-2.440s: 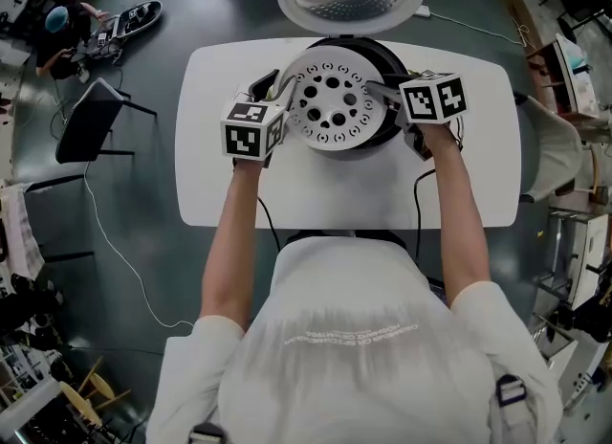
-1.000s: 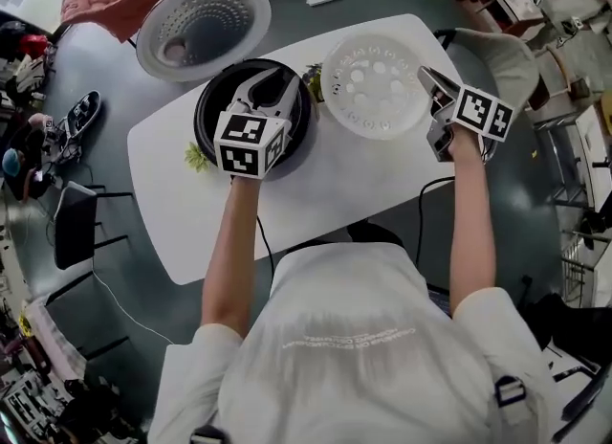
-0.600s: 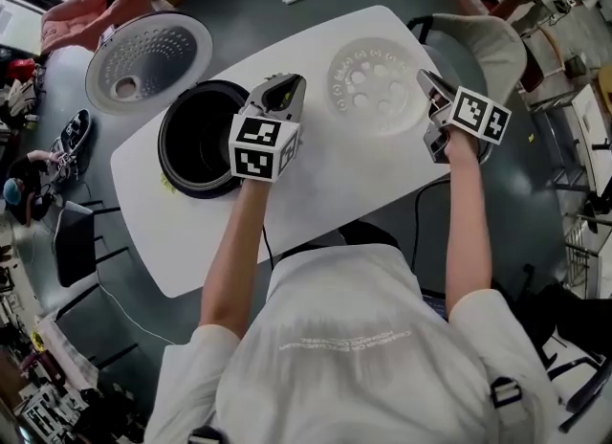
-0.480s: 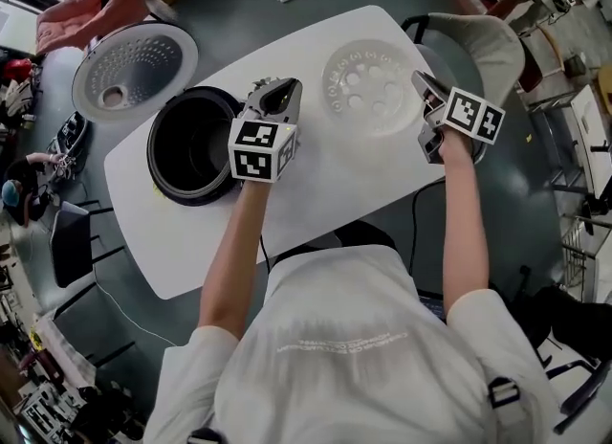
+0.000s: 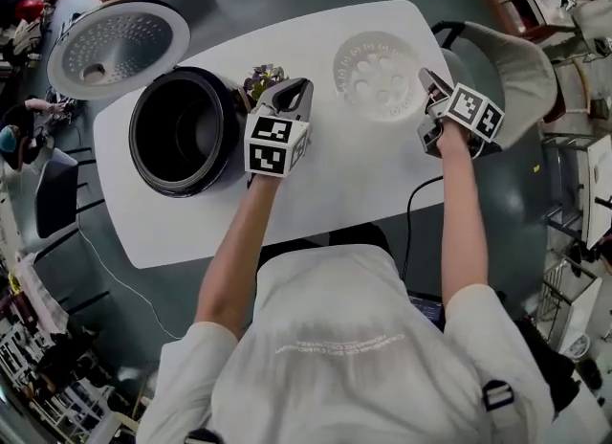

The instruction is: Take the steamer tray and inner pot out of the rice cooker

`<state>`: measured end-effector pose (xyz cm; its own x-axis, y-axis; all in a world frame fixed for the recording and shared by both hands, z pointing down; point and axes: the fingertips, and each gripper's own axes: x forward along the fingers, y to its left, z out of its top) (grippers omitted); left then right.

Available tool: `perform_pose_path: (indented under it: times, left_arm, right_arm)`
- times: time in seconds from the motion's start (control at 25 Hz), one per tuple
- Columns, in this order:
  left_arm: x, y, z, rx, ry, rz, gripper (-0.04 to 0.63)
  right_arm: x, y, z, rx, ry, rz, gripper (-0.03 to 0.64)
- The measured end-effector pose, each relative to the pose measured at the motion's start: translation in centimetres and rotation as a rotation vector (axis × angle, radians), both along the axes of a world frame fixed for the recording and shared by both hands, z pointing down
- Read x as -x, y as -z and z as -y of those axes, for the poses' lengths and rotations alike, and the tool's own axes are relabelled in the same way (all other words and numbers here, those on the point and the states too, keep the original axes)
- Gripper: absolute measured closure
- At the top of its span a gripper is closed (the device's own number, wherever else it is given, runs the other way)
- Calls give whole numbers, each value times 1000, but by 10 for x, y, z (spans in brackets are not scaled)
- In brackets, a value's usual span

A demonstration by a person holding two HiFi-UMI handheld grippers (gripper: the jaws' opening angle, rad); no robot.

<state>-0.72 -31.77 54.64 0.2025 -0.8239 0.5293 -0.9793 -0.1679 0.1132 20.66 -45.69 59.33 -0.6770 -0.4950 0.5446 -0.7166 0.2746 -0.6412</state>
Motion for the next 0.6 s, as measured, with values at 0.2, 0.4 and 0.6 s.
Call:
perform_pose_path:
  times: [0.2,0.4,0.6]
  left_arm:
    - [7,-15,10,29,35,5,572]
    - [14,-21,17,46,48,1,572]
    - [18,-27,19,58,56,0,572]
  right_arm:
    - [20,-31,28,38,16,5,557]
    - [36,-50,43,61,15,-1,555]
    - [44,-66,45,58,28,-25,548]
